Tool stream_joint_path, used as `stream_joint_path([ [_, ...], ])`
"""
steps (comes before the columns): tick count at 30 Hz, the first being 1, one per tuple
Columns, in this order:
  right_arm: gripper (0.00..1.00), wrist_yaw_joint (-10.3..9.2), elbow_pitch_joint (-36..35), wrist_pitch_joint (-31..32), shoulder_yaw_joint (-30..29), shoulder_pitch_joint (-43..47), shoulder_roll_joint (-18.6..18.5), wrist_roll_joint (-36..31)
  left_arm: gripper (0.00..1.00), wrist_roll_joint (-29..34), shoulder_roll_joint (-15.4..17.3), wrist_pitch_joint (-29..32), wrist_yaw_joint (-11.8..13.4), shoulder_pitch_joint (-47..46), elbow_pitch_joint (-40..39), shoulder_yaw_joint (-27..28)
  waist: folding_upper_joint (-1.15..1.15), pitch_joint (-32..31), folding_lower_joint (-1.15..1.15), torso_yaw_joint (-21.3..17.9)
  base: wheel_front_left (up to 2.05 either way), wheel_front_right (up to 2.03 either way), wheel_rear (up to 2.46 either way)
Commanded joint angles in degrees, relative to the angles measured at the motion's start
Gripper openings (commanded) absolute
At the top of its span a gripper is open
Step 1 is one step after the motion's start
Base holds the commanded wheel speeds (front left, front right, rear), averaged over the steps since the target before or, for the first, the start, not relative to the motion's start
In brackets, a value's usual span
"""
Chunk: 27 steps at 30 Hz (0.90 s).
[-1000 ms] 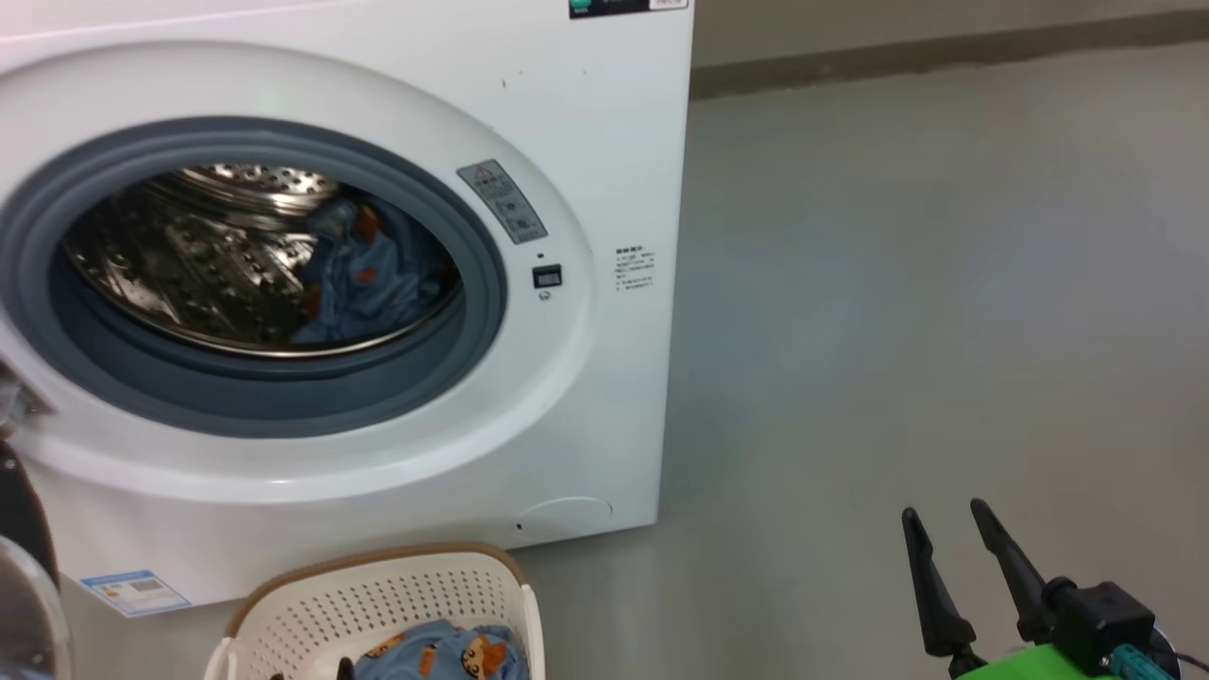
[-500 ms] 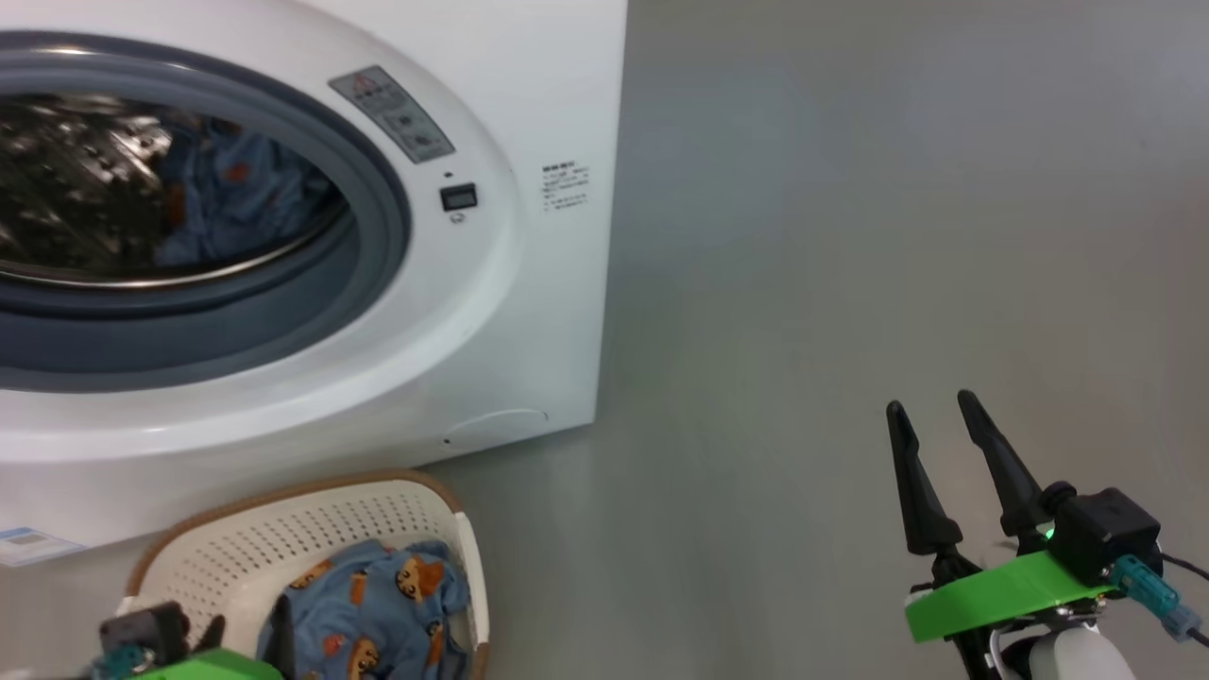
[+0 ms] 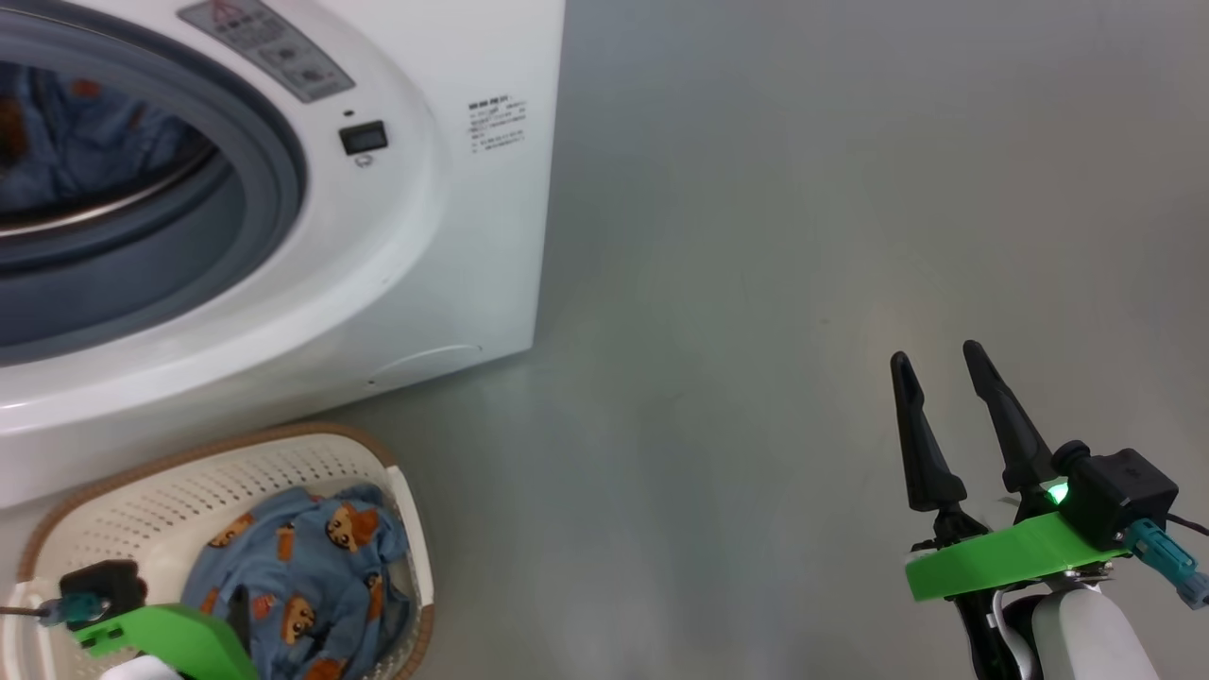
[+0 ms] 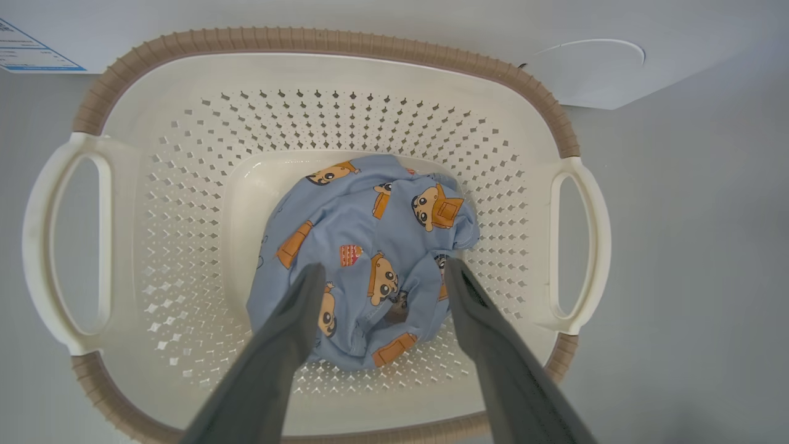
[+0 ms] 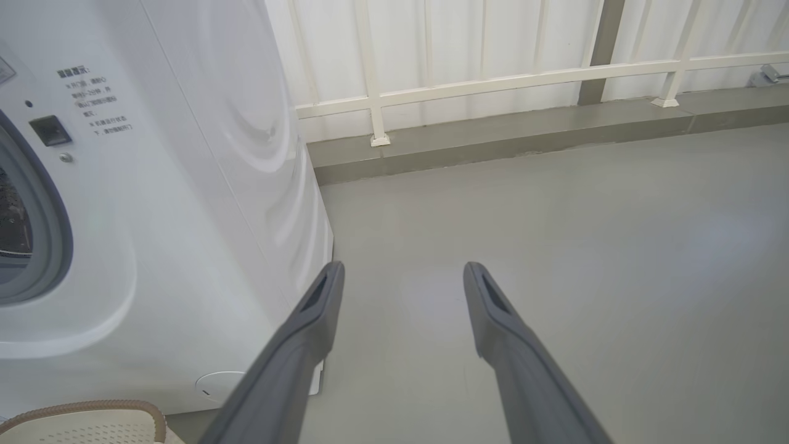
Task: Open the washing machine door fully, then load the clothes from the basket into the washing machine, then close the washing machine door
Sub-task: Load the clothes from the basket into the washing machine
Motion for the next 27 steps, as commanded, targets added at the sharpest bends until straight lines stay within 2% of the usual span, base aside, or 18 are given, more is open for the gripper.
stream_joint_path([
  [1,1.00,0.09,-1.54,-0.27,1.34,-1.18,-0.52,0.19,1.00,-0.26,2.40,-0.19,-0.45,-0.86,-0.09,1.60,0.00,1.51,0.00,-0.89,0.00,0.00,0.00],
  [12,1.00,0.09,-2.22,-0.27,1.59,-3.29,-0.52,0.42,1.00,-1.12,3.27,1.60,-2.89,-8.09,12.86,0.25,0.00,6.40,0.00,-0.41,0.00,0.00,0.00],
  [27,1.00,0.09,-3.06,-0.27,1.17,-5.41,-0.52,0.09,1.00,-2.69,3.61,2.98,-3.41,-14.36,22.94,-0.06,0.00,13.43,0.00,0.07,0.00,0.00,0.00],
])
